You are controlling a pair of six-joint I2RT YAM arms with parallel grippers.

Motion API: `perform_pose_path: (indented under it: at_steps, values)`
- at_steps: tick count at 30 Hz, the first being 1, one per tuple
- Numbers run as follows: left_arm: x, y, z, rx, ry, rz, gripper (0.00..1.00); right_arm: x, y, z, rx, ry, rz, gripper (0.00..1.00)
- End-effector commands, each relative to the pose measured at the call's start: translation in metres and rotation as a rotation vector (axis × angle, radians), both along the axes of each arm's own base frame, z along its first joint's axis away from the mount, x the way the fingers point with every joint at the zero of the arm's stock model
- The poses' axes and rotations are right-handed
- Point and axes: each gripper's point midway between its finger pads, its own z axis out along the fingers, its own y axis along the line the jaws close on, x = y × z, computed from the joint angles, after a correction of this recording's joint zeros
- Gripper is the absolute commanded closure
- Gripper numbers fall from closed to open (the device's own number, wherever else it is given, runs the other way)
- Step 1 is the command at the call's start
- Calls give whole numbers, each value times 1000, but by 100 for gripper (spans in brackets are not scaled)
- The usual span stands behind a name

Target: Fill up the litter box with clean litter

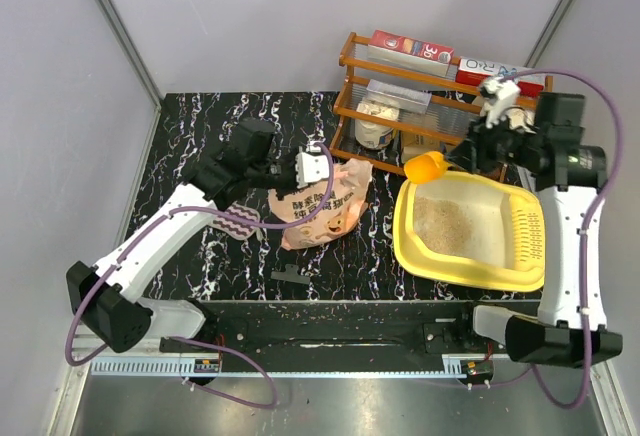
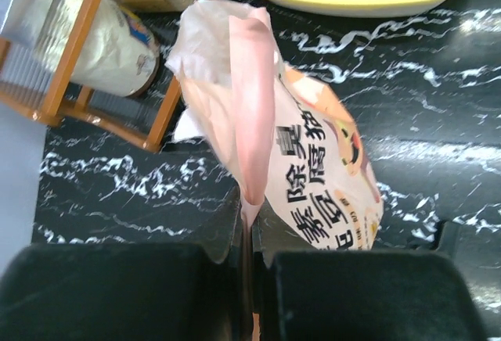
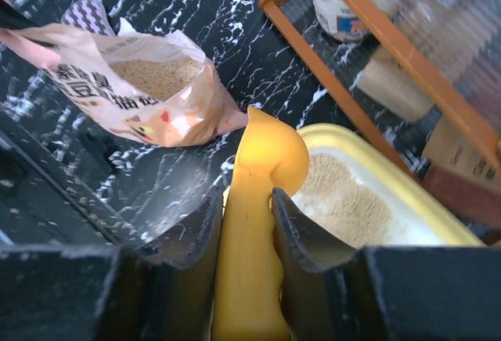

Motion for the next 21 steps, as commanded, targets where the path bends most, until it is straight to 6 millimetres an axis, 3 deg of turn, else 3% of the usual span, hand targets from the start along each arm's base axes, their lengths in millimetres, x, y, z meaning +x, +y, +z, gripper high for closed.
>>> perform_pose_path:
  at_steps: [1,2,3,6,7,8,10,11,12,16,19,20,21]
  values:
    - [20,26,61,-36,-247,39,100,58,29,1,-152,-190,56,100]
    - [23,31,65,-25,-277,41,100,70,37,-13,-196,-186,90,100]
    - [27,39,67,-13,-291,64,100,80,54,-14,-221,-227,122,100]
    - [34,57,75,21,-349,97,100,110,72,-36,-311,-258,162,100]
    - [36,61,76,32,-364,105,100,110,91,-43,-331,-274,215,100]
    - [37,66,75,50,-383,104,100,116,97,-60,-378,-281,259,100]
    - [40,77,77,73,-409,138,100,122,118,-72,-435,-337,310,100]
    - [39,81,77,87,-423,140,100,121,123,-91,-482,-340,361,100]
    - [40,86,77,97,-430,155,100,124,128,-94,-499,-376,380,100]
    - [36,92,78,102,-439,168,100,107,149,-126,-565,-430,528,98]
    - [32,94,76,101,-435,168,100,82,154,-149,-625,-478,656,87]
    - [31,94,76,99,-431,170,100,69,157,-169,-673,-485,731,83]
    - [30,94,77,95,-430,169,100,65,152,-177,-718,-486,744,75]
